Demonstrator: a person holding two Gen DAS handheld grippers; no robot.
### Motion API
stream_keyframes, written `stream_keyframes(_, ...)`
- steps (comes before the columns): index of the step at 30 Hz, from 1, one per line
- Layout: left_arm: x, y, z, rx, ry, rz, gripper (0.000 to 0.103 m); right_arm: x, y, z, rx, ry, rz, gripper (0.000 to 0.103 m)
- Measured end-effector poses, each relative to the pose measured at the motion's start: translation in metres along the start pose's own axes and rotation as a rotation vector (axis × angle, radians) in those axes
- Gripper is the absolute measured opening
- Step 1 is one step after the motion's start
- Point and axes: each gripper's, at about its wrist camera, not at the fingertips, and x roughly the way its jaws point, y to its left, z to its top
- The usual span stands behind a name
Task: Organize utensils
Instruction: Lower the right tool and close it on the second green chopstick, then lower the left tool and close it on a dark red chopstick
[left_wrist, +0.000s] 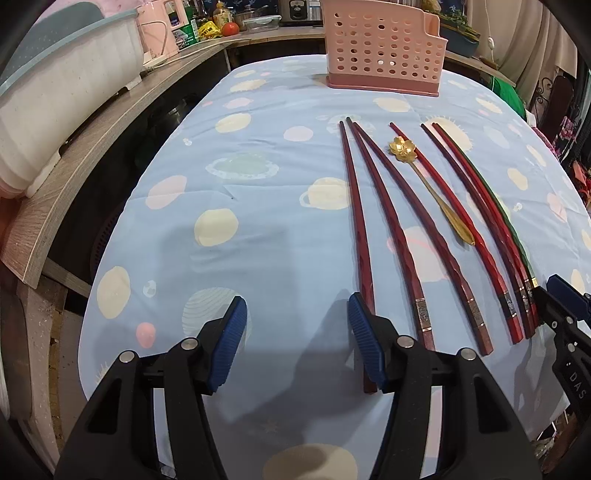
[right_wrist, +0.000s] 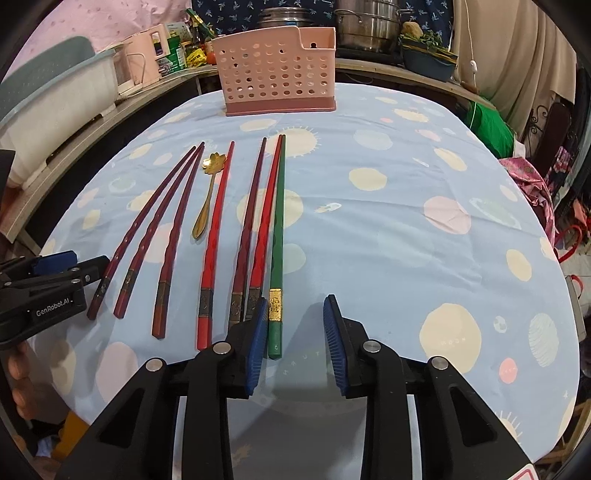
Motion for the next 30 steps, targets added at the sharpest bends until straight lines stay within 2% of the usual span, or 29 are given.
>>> stream_keyframes(3,0.0001,0.0001,0.0001,0.0,0.001,-0.001,0.055,-0.0005,-0.0002,-0.0009,0.0,-0.003,0.001,0.015)
stream_keyframes(7,0.0005,-0.0005,0.0001,-0.006,0.009,-0.015,0.059,-0.0004,0.0023,-0.0015,-0.011,-0.003,0.007,0.008)
stream_keyframes(14,0.0002,-0.0049,-0.0012,-0.002,0.011,-0.029,0.063,-0.0016,0.0043,-0.0028,-0.017,-0.004,0.004,0.007)
stream_keyframes(21,0.0006,-0.0045,-0.0021,-0.011,0.01,-0.043,0.063,-0.0015,0.0031,-0.0024,-0.007,-0.003,0.011,0.007)
stream_keyframes(26,0.0007,-0.0003,-0.0034,-0.029,0.011,-0.078,0.056,-0.0012,0.0027,-0.0022,-0.003,-0.002,0.013,0.007)
stream_keyframes(30,-0.002,-0.0028,-0.0054,-0.015,0.002,-0.086,0.046,-0.0013,0.0025,-0.0023,0.002,-0.001,0.018,0.007)
